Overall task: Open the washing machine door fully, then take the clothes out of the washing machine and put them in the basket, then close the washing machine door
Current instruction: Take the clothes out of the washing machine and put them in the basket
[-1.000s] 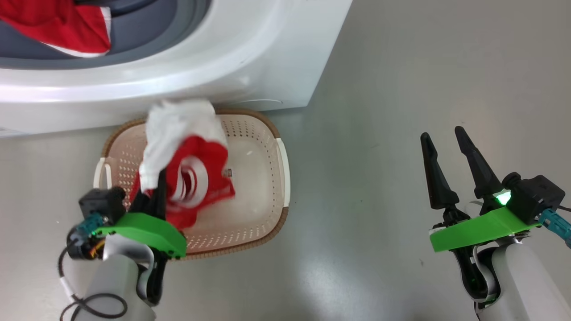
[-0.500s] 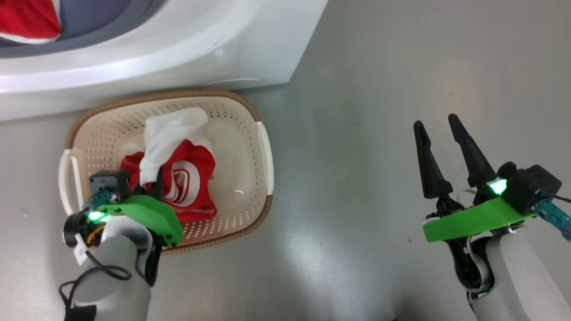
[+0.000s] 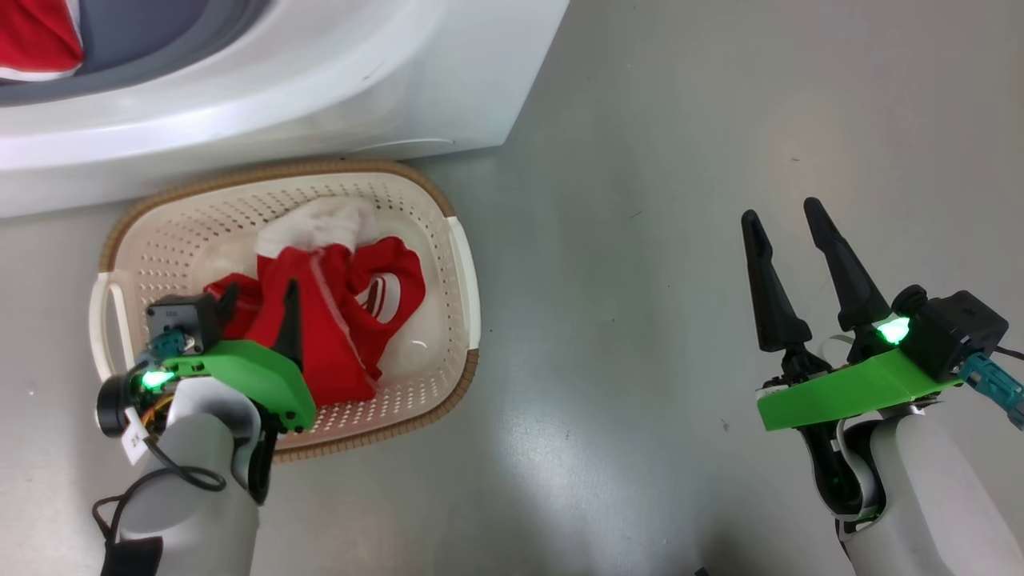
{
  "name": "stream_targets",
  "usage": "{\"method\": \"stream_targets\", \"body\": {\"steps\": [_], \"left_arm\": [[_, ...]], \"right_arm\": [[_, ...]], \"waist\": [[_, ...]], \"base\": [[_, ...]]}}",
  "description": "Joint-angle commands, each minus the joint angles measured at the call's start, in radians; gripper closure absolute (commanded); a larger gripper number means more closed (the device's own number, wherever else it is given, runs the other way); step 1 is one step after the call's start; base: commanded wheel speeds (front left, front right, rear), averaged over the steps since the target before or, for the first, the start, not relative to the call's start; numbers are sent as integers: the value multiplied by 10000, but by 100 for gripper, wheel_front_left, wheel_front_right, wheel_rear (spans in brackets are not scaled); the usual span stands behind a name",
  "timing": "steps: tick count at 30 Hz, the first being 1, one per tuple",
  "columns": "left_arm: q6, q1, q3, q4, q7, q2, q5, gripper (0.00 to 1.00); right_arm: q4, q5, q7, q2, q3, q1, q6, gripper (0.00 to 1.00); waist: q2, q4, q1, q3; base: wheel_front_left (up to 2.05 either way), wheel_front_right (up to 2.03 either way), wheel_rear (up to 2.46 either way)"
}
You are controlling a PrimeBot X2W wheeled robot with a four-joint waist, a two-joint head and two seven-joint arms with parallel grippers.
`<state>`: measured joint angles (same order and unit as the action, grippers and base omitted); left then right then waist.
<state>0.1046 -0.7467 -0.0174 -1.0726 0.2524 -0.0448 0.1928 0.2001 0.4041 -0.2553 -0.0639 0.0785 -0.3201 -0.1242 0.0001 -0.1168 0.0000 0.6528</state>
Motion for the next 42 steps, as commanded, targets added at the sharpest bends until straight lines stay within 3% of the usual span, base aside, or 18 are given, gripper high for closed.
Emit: {"method": "stream_targets", "body": {"steps": [1, 19, 42], "left_arm": [[-65, 167, 266, 133, 93, -284, -70, 0], [92, 1166, 867, 1485, 93, -132, -116, 0], [243, 4265, 1330, 5526, 93, -56, -21, 0]], "right_arm": [[-184, -7, -65, -6, 185, 74, -65, 0], [-21, -62, -65, -277, 71, 499, -65, 0], [262, -46, -65, -594, 59, 2121, -65, 0]], "waist": [[-1, 24, 0, -29], [-1, 345, 0, -1353], [-1, 603, 0, -4183]], "base": [[0, 0, 0], [0, 0, 0], [0, 0, 0]]}}
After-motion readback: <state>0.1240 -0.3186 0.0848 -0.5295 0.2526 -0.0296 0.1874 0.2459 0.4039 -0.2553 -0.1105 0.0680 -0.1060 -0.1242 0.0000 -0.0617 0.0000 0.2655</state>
